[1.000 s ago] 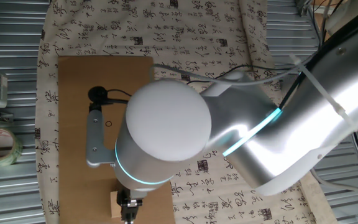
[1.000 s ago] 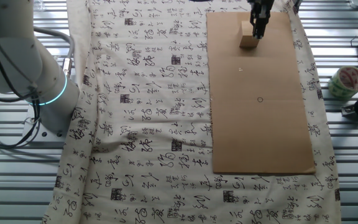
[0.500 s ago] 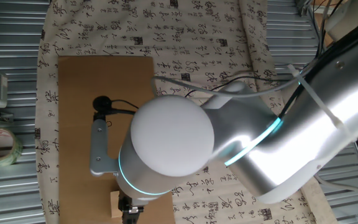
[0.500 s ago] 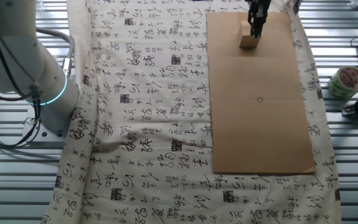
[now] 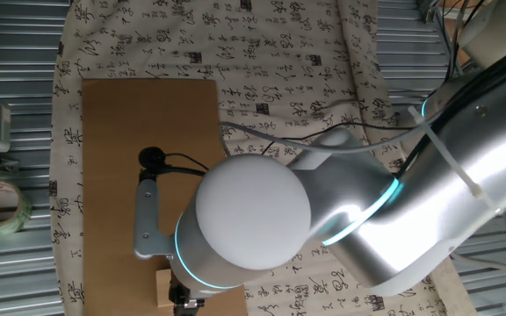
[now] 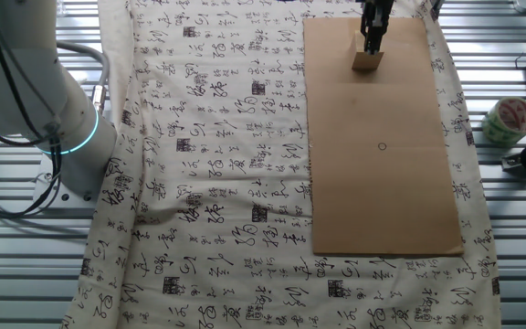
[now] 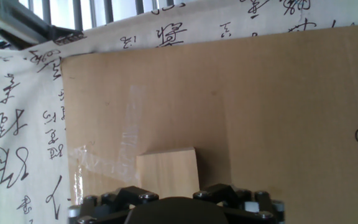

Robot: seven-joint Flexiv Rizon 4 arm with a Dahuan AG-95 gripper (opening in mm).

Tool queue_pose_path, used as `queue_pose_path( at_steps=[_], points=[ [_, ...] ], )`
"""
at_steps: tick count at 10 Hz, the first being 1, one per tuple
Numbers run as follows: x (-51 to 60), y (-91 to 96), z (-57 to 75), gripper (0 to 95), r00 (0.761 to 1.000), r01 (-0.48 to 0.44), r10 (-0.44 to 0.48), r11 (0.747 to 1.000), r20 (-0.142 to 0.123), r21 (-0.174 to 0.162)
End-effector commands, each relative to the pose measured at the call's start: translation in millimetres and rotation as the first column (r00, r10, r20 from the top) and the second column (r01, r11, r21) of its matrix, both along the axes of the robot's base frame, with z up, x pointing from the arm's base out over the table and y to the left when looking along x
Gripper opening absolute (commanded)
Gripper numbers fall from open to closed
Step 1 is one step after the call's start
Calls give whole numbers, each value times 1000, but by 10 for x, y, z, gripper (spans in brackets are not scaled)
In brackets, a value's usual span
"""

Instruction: Grab the block and place it at the designated location

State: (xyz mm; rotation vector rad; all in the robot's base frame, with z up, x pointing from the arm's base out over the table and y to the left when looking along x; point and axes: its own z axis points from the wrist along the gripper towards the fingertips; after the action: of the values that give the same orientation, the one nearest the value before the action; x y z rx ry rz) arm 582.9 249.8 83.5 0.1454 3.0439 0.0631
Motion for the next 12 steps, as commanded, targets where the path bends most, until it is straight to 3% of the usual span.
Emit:
queue_pose_path(
  at_steps=[1, 12],
  points=[
    [-15, 0, -13, 950, 1000, -4, 4, 1000, 6, 1],
    [-43, 24, -174, 950, 1000, -5, 5, 1000, 26, 1]
  ],
)
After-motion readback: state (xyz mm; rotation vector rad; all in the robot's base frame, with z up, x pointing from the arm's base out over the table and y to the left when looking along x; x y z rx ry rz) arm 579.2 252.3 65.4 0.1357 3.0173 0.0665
